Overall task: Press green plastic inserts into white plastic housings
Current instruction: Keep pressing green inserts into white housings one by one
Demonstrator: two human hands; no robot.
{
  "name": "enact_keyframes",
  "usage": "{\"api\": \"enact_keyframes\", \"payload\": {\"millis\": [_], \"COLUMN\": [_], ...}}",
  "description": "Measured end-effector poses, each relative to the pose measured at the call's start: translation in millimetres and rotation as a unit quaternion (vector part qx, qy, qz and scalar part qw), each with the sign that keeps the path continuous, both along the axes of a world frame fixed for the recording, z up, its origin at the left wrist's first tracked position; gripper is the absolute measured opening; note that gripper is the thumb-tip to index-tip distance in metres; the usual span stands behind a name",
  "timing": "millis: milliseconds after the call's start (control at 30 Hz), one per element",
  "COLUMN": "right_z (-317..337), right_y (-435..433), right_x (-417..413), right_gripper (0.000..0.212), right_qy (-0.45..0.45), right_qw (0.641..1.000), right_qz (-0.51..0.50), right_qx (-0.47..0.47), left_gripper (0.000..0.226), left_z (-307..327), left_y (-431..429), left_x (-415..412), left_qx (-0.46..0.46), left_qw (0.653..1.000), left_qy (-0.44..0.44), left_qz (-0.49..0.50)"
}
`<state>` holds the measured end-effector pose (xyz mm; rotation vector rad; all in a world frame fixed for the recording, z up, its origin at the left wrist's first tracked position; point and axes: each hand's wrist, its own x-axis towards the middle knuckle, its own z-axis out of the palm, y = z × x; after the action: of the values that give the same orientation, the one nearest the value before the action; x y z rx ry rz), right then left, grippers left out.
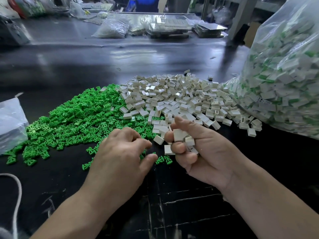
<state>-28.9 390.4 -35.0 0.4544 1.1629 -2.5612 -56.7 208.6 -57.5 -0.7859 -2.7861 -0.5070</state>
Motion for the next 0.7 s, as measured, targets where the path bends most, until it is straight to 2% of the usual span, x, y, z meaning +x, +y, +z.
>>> {"api": "enact_keyframes", "payload": {"millis": [67, 200, 333, 433, 567, 700], "right_z": [-0.9, -0.5, -0.3, -0.2, 1.8, 2.8], "right_y": [0.3, 0.2, -1.7, -2.8, -1.0, -1.2], "right_x": [-0.1, 1.1, 1.1, 0.4, 1.2, 2.2], "right_gripper": [0.029, 0.013, 0.020, 0.021, 0.012, 0.031], "right_qy": [-0.008, 0.000, 0.003, -0.002, 0.005, 0.006], "right_qw": [1.000, 0.999, 0.999, 0.999, 0.999, 0.998], "right_qz": [0.001, 0.031, 0.029, 0.011, 0.014, 0.027], "right_qx": [-0.002, -0.030, -0.043, -0.034, -0.048, -0.052], "left_gripper": [0.021, 0.011, 0.012, 0.010, 0.005, 0.005], "left_z": [-2.9, -4.1, -3.9, 0.9, 4.2, 6.5], "left_y": [3.3, 5.9, 5.3, 5.1, 3.8, 1.0], "left_x": [-1.7, -4.3, -2.8, 1.1, 5.2, 6.1], "left_qx": [-0.039, -0.039, -0.020, 0.082, 0.240, 0.325], "left_qw": [0.999, 0.999, 0.999, 0.996, 0.967, 0.936], "left_qy": [0.019, 0.032, 0.025, -0.007, -0.086, -0.129], "left_qz": [-0.009, -0.017, -0.031, -0.017, 0.013, 0.022]}}
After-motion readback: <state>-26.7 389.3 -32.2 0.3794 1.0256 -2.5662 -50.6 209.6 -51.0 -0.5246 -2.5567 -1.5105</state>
